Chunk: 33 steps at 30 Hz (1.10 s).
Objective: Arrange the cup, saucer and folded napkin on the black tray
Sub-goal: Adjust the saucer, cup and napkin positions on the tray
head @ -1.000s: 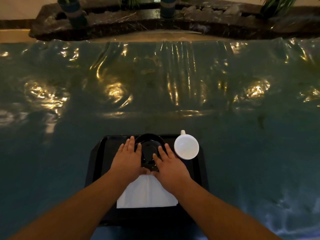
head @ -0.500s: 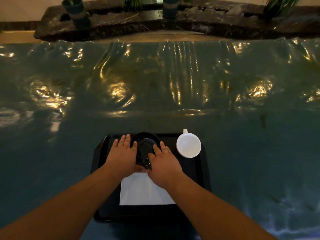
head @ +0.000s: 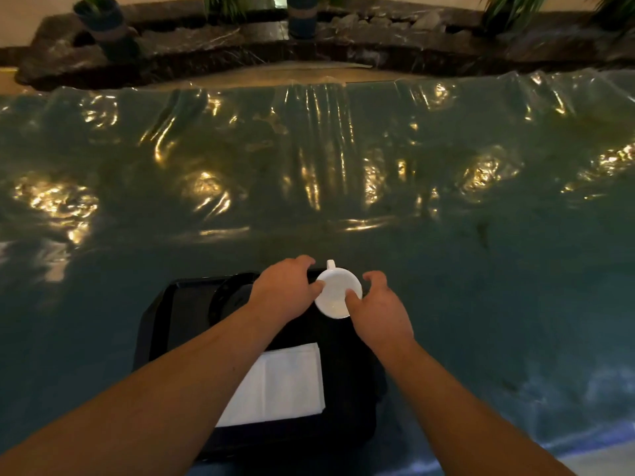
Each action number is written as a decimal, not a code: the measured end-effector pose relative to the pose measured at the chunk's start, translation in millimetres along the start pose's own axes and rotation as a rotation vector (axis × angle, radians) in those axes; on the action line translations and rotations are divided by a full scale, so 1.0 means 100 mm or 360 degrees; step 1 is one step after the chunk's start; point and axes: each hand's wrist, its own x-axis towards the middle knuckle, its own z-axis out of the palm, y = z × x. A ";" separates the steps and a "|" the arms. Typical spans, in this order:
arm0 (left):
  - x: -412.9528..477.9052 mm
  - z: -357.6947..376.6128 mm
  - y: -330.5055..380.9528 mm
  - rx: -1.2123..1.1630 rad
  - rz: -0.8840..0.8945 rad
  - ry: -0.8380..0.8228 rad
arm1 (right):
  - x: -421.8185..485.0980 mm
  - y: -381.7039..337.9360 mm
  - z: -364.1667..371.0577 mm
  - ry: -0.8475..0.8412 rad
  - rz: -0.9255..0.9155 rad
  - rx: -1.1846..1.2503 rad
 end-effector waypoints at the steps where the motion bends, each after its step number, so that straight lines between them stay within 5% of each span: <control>1: 0.04 0.03 0.02 0.0020 -0.0011 -0.0042 | 0.03 0.05 0.02 -0.0031 0.0016 0.0013; 16: 0.07 0.24 0.05 -0.0163 -0.0290 -0.0010 | 0.44 0.05 -0.07 -0.0351 0.0099 0.0054; 24: -0.02 0.37 0.01 -0.0435 -0.0402 0.0015 | 0.53 0.00 -0.07 -0.0236 -0.0199 -0.0231; 28: -0.04 0.30 0.04 -0.0094 -0.0311 0.0081 | 0.44 0.00 -0.06 -0.0125 -0.0117 -0.0045; 33: 0.03 0.13 0.03 -0.0103 0.0033 0.0388 | 0.17 0.09 -0.11 0.0013 0.0085 0.0075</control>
